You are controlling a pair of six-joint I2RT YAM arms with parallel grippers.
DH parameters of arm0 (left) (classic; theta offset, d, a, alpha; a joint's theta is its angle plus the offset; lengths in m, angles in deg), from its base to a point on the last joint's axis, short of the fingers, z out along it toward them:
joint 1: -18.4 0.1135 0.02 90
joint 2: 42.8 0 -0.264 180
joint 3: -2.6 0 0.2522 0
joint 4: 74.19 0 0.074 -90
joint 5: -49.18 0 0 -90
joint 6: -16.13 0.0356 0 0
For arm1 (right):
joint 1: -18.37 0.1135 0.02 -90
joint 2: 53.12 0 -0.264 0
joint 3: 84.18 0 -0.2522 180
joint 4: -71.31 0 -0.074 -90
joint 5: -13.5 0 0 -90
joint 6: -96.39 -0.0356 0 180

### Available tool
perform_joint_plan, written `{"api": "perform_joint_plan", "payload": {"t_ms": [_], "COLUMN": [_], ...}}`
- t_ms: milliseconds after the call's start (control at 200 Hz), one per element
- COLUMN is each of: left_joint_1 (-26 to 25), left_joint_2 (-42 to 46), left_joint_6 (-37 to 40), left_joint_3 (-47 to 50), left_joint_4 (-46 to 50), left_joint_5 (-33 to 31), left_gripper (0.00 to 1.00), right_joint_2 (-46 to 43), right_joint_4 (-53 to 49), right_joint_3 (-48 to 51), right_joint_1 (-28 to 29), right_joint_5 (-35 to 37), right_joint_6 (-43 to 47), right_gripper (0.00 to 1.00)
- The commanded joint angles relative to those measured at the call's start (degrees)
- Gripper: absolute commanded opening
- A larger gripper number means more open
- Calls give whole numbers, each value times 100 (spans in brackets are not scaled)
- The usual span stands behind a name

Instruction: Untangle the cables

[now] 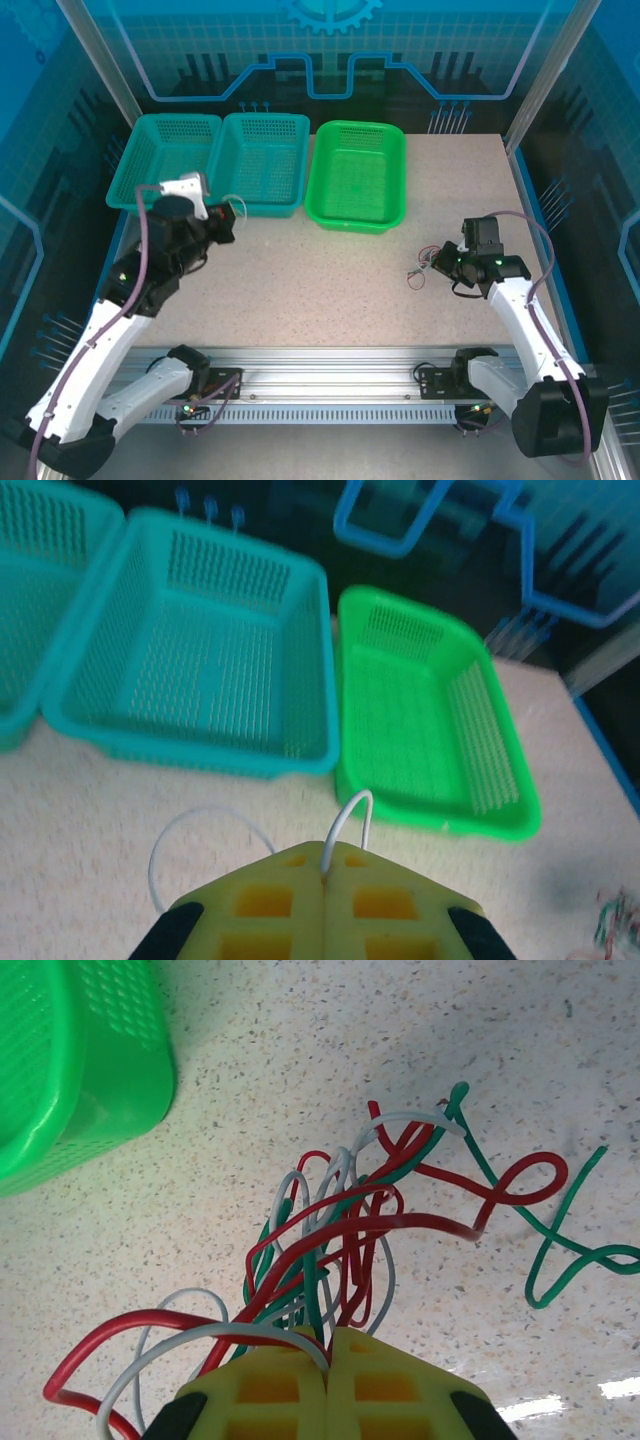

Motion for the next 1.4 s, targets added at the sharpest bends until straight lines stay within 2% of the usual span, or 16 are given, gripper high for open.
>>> {"api": "perform_joint_plan", "payload": {"t_ms": [0,115,260,425,595,780,815,890,945,1045,1186,1391], "left_joint_1": [438,1194,2313,3291,3854,4102,4125,4214,4259,4272,4272,4028], "left_joint_2": [-454,-1130,-2121,-3411,-4756,-5984,-6182,-6472,-6504,-6299,-5472,-3380], "left_joint_6": [706,1059,929,689,459,506,547,504,430,386,88,-855], "left_joint_3": [-974,-1905,-2732,-3624,-4538,-5347,-5535,-5772,-5774,-5622,-4892,-2636], "left_joint_4": [224,155,-120,-243,26,695,946,1346,1483,1528,1124,-337], "left_joint_5": [-63,9,525,1051,1461,1633,1611,1624,1688,1808,2347,3430], "left_gripper": [0,0,0,0,0,0,9,33,47,59,59,55], "right_joint_2": [-148,-256,-394,-600,-774,-859,-867,-877,-885,-864,-762,-525], "right_joint_4": [19,-72,-216,-367,-511,-570,-606,-625,-618,-561,-480,-159], "right_joint_3": [32,-12,-110,-203,-252,-291,-320,-357,-374,-381,-496,-762], "right_joint_1": [-59,-59,-51,-46,-50,-34,-38,-35,-27,-30,63,557], "right_joint_5": [-267,-382,-563,-702,-677,-728,-733,-773,-799,-884,-1021,-1392], "right_joint_6": [-81,-50,-37,-35,-32,-77,-68,-59,-67,-115,-120,-16], "right_gripper": [0,0,0,0,0,0,0,0,0,0,0,0]}}
